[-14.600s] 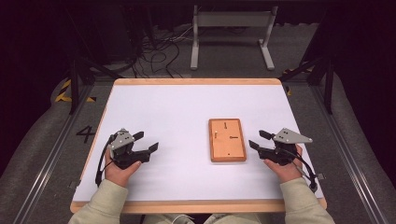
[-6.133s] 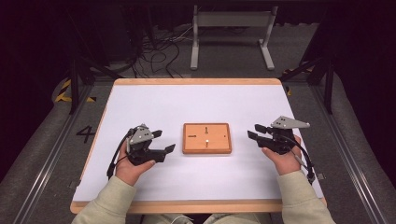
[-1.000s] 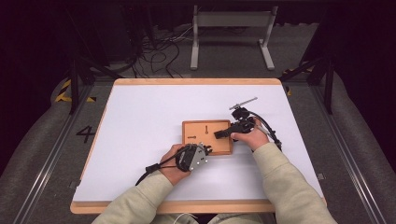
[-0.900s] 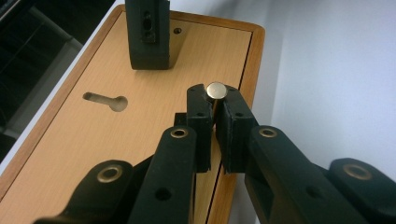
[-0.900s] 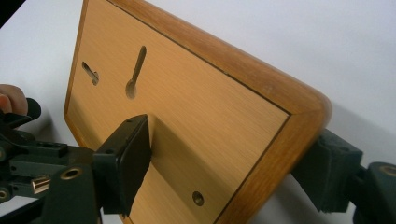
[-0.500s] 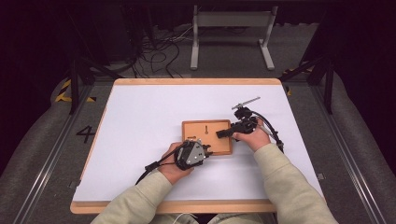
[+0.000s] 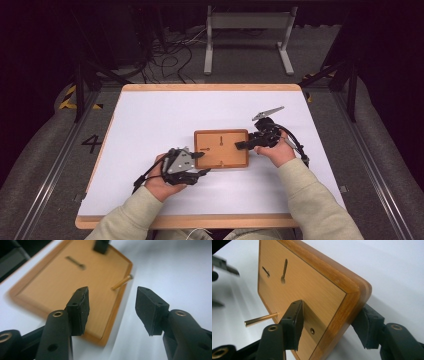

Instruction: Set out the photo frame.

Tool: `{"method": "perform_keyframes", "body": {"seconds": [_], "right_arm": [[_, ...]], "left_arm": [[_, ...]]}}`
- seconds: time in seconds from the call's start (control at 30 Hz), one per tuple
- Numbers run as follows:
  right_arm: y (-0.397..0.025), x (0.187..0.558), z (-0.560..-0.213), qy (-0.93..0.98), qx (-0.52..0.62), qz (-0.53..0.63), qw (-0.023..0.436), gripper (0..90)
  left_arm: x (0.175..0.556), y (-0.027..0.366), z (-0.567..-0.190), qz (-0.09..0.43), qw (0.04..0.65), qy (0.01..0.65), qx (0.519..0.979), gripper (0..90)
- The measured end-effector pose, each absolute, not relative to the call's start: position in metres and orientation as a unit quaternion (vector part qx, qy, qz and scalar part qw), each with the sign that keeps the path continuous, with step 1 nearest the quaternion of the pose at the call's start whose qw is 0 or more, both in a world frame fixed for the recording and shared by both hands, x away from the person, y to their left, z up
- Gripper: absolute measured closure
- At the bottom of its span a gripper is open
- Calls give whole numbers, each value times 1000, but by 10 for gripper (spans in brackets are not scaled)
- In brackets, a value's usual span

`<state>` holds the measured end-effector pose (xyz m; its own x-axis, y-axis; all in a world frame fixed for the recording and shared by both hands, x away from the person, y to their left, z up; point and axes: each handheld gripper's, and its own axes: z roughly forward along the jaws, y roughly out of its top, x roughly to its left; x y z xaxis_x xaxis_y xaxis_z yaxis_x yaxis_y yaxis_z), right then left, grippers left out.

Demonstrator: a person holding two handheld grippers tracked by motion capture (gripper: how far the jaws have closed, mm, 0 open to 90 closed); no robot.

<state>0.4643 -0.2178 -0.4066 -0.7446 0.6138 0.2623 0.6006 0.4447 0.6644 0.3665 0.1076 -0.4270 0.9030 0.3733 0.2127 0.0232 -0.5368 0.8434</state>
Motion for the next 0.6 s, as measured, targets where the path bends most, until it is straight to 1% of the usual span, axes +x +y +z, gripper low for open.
{"method": "perform_keyframes", "body": {"seconds": [0.03, 0.1, 0.17, 0.3, 0.6], "right_arm": [[-218, 463, -406, 850, 354, 390, 10, 465], [-218, 460, -406, 850, 351, 392, 14, 471], [-218, 453, -404, 852, 343, 394, 27, 488], [-218, 446, -400, 858, 330, 391, 43, 500], [-218, 425, -396, 872, 291, 385, 84, 536]], "left_arm": [[366, 108, -427, 187, 467, 116, 856, 462], [366, 124, -426, 192, 478, 136, 846, 466], [367, 137, -427, 189, 487, 158, 838, 470], [371, 153, -428, 193, 486, 186, 832, 471], [375, 161, -431, 188, 482, 209, 830, 460]]}}
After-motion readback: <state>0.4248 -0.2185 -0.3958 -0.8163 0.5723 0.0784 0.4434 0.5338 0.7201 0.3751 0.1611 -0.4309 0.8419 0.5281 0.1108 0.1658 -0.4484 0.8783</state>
